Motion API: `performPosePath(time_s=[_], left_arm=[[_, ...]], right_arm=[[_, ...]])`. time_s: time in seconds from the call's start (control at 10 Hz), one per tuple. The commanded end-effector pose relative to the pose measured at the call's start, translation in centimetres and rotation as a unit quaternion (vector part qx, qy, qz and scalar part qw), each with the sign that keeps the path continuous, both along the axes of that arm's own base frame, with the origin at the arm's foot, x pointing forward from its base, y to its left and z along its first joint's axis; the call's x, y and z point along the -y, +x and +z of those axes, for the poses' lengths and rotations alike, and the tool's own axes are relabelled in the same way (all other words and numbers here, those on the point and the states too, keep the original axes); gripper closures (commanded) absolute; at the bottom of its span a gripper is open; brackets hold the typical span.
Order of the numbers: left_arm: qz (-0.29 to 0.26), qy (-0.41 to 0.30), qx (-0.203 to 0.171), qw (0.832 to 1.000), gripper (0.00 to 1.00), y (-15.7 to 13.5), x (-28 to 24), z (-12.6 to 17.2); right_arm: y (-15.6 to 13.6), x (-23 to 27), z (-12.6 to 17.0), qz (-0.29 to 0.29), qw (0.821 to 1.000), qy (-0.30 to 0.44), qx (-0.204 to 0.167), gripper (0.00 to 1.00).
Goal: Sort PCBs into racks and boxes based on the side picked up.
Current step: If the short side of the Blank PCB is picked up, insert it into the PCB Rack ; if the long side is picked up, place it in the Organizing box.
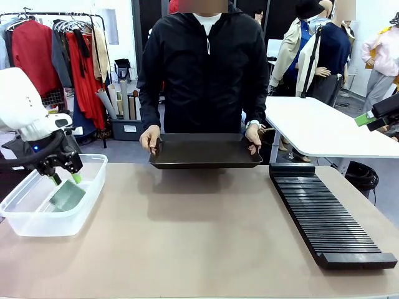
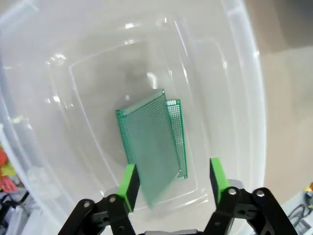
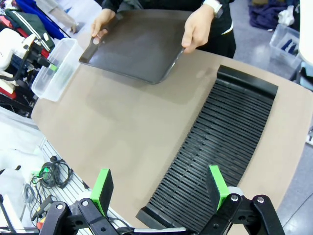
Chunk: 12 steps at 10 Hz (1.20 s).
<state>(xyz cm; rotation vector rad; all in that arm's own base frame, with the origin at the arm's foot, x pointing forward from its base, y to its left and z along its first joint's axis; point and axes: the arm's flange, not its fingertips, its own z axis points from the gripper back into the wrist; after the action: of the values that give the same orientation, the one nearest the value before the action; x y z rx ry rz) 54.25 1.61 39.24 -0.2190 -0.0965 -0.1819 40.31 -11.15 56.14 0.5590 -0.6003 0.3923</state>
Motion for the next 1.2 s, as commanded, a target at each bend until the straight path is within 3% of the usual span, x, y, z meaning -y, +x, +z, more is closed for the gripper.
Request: performPosePath(time_s=[0.0, 0.5, 1.1], left_arm=[[0.0, 0.031, -0.003, 1.0, 0.0, 0.0, 0.8, 2.2], [-0.006, 0.054, 0.005, 0.999, 0.0, 0.0, 2.0, 4.4], [-0.011, 0.038, 0.006, 0.999, 0.0, 0.1, 1.7, 3.7]], right_arm=[[0.0, 0.0, 0.1, 0.001, 1.0, 0.002, 0.002, 0.0], [0.0, 0.0, 0.1, 0.001, 1.0, 0.002, 0.002, 0.0], [0.0, 0.0, 0.1, 0.001, 1.0, 0.002, 0.002, 0.0]])
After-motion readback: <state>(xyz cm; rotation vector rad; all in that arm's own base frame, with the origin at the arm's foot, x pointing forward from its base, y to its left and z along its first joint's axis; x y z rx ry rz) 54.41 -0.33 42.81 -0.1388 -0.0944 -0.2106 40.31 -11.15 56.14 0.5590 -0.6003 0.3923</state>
